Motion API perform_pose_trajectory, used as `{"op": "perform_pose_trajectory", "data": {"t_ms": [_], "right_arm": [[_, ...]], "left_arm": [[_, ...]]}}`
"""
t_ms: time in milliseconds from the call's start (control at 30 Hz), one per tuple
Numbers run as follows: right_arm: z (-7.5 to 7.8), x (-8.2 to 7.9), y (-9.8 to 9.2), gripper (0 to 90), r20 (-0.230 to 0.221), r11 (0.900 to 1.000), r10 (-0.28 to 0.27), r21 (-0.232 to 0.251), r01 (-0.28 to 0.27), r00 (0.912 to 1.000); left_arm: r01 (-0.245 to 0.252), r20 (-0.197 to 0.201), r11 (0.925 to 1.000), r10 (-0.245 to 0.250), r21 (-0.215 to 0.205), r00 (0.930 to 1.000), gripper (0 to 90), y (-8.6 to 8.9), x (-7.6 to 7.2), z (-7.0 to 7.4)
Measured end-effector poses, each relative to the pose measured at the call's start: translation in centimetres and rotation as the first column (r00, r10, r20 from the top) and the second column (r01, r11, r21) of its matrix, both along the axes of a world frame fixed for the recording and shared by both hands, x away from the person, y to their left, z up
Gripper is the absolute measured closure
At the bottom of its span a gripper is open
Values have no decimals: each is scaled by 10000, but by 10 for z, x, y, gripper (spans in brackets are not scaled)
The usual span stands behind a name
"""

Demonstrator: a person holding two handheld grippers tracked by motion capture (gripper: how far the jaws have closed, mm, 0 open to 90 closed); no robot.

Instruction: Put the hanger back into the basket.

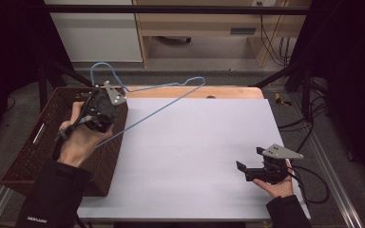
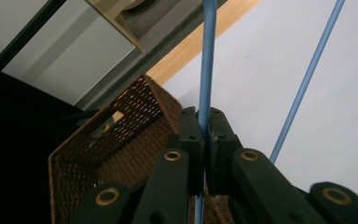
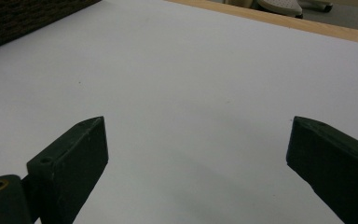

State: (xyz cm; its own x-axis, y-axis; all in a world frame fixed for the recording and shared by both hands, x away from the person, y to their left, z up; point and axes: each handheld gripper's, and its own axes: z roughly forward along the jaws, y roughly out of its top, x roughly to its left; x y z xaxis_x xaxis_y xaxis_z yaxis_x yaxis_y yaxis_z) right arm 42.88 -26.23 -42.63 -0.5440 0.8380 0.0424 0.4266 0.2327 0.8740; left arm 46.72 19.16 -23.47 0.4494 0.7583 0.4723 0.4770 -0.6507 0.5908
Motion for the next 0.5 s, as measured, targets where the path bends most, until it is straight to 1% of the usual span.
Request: {"op": "perform_pose_trajectory", "data": {"t_ms": [100,133,167,267,333,433,500], "right_arm": [[0,0,0,61,-8,10000,24,3,-24,10000],[0,0,0,61,-5,10000,44,-40,-44,10000],[0,0,0,61,-20,10000,41,-31,-41,10000],[0,0,0,61,-12,10000,62,-43,-62,10000],[0,0,0,61,-34,10000,57,5,-57,10000],[0,0,0,61,-41,10000,80,7,-80,10000],[0,0,0,61,-44,10000,78,17,-78,10000]], "left_arm": [[-193,-160,9997,190,-141,9997,869,12,2,1],[-248,-284,9996,244,-136,9993,869,16,3,1],[-345,-342,9991,336,-240,9988,869,19,5,0],[-608,-501,9979,596,-229,9970,869,30,8,-1],[-756,-574,9967,738,-296,9956,869,36,10,-1],[-1022,-600,9937,993,-465,9932,869,48,11,-1],[-1254,-531,9911,1231,-436,9910,869,55,11,-1]]}}
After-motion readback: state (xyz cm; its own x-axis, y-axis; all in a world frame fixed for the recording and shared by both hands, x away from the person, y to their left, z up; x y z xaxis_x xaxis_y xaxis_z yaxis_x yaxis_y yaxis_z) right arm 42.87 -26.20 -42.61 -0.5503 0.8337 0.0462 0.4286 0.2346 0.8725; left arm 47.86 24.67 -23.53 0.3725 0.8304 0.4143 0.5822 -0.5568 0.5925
